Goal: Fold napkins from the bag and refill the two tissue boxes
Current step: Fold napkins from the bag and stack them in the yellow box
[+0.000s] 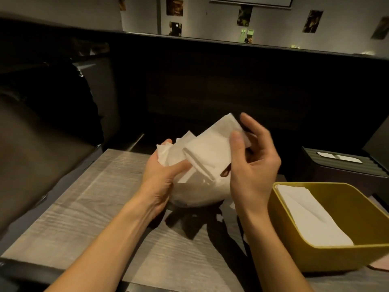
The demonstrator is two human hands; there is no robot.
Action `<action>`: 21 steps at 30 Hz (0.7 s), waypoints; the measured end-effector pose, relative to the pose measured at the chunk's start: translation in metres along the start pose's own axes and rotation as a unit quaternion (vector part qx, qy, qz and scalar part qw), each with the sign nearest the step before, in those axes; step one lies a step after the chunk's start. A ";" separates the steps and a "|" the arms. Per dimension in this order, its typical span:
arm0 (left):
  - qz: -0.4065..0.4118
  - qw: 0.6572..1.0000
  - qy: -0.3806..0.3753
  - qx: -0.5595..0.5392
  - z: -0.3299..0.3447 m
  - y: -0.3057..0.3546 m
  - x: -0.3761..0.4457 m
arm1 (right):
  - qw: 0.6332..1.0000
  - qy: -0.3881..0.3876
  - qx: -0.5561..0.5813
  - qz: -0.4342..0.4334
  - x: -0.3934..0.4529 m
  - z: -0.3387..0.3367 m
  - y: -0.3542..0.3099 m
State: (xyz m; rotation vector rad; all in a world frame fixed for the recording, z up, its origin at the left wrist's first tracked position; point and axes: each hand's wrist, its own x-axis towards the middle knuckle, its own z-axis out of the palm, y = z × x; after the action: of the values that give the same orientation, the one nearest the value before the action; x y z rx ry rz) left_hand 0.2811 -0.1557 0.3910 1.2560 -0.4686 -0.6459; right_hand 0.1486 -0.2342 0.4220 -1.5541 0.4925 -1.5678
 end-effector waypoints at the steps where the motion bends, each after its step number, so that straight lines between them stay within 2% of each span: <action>1: 0.005 1.000 0.010 0.016 0.003 0.000 0.000 | 1.000 -0.019 0.002 0.024 -0.002 0.004 0.001; 3: 0.001 1.000 0.011 0.014 0.006 0.001 -0.002 | 0.997 -0.048 -0.034 0.051 -0.006 0.013 0.007; 7: -0.015 0.996 -0.075 -0.039 0.008 -0.003 -0.007 | 0.986 -0.068 -0.139 0.056 -0.008 0.024 0.018; 12: -0.096 0.984 -0.078 -0.126 -0.003 -0.008 0.002 | 0.941 -0.119 -0.315 0.024 -0.004 0.019 0.029; 15: -0.101 0.985 -0.082 -0.116 -0.005 -0.008 0.003 | 0.930 -0.159 -0.329 0.044 -0.001 0.014 0.031; 21: -0.070 0.991 -0.068 -0.088 0.000 -0.008 -0.002 | 0.934 -0.172 -0.295 0.107 0.007 0.008 0.039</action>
State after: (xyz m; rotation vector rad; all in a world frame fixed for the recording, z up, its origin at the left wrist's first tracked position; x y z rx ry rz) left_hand 0.2786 -0.1558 0.3830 1.0879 -0.4275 -0.8767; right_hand 0.1686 -0.2597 0.3971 -2.0888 0.9552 -0.9889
